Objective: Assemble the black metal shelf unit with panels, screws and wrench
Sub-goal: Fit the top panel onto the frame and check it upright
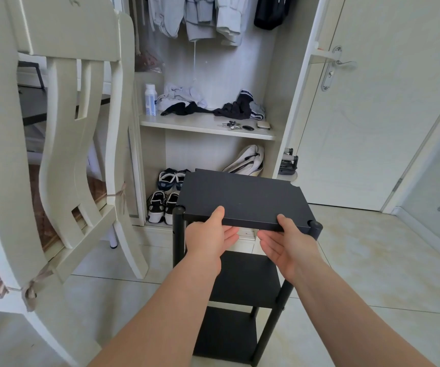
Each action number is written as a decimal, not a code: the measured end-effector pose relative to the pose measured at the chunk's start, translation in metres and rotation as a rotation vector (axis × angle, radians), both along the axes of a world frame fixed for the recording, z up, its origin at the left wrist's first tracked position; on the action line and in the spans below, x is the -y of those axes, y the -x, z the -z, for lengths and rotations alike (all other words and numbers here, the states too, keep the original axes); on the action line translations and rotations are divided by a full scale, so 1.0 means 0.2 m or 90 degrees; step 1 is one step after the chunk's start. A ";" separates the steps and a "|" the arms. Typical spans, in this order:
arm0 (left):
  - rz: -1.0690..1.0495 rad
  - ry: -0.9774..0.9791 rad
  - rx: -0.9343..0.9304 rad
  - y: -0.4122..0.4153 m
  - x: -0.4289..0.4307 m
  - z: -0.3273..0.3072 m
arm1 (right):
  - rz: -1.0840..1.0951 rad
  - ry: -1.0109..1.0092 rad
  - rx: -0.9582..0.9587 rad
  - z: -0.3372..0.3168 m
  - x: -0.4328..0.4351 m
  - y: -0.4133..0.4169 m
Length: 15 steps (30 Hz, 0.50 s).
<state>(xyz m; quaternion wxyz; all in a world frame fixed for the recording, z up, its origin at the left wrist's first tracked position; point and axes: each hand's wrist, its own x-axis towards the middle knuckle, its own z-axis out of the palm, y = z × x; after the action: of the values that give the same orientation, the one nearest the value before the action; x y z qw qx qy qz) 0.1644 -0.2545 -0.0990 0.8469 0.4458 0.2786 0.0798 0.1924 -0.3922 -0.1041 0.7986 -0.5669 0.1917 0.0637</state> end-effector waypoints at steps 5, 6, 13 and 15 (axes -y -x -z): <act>-0.019 -0.003 -0.015 0.00 0.02 0.00 | 0.014 0.011 -0.015 0.02 -0.01 -0.01; -0.024 0.000 -0.019 0.00 0.02 0.00 | 0.017 0.015 -0.019 0.02 -0.01 -0.01; -0.052 -0.015 -0.032 -0.01 0.04 0.03 | 0.032 0.009 -0.041 0.03 -0.02 0.00; -0.053 -0.017 -0.034 -0.01 0.04 0.03 | 0.029 0.007 -0.045 0.03 -0.01 0.00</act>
<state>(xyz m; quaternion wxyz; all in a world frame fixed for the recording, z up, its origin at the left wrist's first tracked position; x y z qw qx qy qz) 0.1654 -0.2616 -0.1050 0.8294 0.4468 0.3180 0.1068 0.1922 -0.3894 -0.1103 0.7898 -0.5639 0.2328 0.0642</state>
